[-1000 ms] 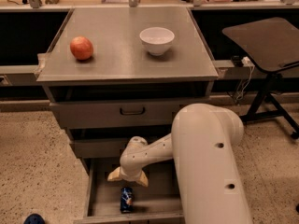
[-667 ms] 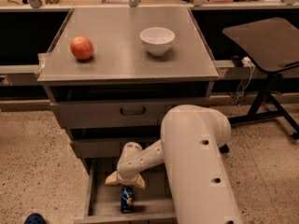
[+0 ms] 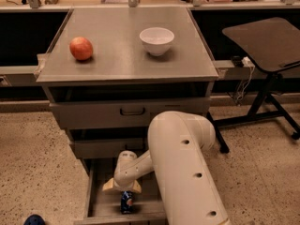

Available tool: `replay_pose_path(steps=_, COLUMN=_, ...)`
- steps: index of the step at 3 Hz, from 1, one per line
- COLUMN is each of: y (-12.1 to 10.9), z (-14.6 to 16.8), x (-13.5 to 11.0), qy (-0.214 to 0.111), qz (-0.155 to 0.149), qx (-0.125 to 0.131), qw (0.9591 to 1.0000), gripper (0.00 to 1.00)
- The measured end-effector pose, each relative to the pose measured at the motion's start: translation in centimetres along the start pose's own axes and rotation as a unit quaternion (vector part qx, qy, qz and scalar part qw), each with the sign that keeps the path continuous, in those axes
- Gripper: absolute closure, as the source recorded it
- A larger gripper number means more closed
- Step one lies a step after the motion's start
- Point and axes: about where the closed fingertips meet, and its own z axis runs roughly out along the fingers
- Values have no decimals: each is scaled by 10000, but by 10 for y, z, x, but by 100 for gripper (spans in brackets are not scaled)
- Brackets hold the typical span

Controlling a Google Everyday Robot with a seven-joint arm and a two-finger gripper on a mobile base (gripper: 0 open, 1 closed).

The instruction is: Pick pepsi can from bottom drawer and place on counter

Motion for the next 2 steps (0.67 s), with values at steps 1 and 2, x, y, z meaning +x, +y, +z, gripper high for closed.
replay_pose_path(steps=1, y=-4, z=20, x=-4, qy=-59, qz=-68, qx=224, qw=9997, gripper=0)
replay_pose_path(steps=2, y=-7, z=43, x=-5, qy=-91, qz=-56, qx=159, qw=9998, gripper=0)
